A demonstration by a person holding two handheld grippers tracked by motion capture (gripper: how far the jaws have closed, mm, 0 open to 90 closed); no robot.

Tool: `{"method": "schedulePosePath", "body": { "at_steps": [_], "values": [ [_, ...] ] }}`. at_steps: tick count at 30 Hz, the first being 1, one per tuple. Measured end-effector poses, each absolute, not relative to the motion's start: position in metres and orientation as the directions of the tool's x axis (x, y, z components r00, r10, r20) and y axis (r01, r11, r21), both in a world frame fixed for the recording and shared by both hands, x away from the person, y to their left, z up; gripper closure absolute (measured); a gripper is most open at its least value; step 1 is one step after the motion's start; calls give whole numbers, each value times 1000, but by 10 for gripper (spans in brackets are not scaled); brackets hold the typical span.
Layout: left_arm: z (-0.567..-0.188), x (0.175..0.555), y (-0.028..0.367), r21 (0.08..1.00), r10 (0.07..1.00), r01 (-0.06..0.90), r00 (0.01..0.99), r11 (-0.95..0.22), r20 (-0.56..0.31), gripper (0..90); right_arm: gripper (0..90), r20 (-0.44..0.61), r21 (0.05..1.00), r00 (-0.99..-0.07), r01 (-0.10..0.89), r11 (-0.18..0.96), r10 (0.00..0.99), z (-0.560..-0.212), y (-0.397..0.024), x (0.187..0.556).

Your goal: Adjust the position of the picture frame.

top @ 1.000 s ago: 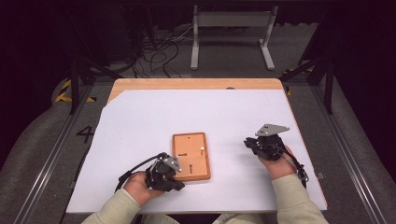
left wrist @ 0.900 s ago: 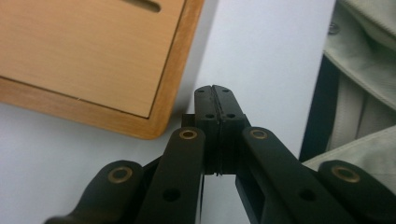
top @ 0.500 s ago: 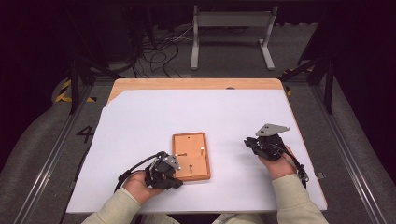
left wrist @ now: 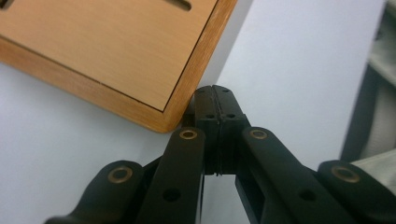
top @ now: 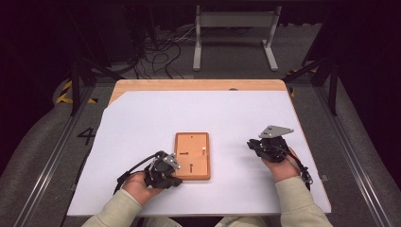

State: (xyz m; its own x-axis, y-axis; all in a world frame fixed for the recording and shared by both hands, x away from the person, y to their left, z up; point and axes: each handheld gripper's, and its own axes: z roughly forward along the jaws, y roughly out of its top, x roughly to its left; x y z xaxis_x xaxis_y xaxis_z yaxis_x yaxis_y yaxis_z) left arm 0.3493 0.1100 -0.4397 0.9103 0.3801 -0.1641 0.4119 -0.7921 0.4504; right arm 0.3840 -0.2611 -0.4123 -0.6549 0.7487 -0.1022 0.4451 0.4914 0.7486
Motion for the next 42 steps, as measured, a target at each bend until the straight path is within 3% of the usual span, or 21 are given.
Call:
{"method": "schedulePosePath", "body": {
  "at_steps": [18, 25, 32, 42],
  "values": [
    [-443, 370, 131, 518, 562, 531, 820, -671, -112, 896, 892, -91, 759, -698, 413, 503, 710, -410, -249, 384],
    [-440, 370, 139, 567, 577, 538, 806, -623, -130, 895, 900, -75, 768, -739, 386, 512, 669, -407, -237, 390],
    [-435, 364, 156, 621, 592, 545, 790, -563, -158, 895, 900, -73, 740, -815, 342, 579, 574, -396, -201, 421],
    [-435, 354, 179, 655, 633, 566, 755, -500, -170, 894, 900, -55, 725, -853, 323, 609, 518, -378, -161, 461]
  ]
}}
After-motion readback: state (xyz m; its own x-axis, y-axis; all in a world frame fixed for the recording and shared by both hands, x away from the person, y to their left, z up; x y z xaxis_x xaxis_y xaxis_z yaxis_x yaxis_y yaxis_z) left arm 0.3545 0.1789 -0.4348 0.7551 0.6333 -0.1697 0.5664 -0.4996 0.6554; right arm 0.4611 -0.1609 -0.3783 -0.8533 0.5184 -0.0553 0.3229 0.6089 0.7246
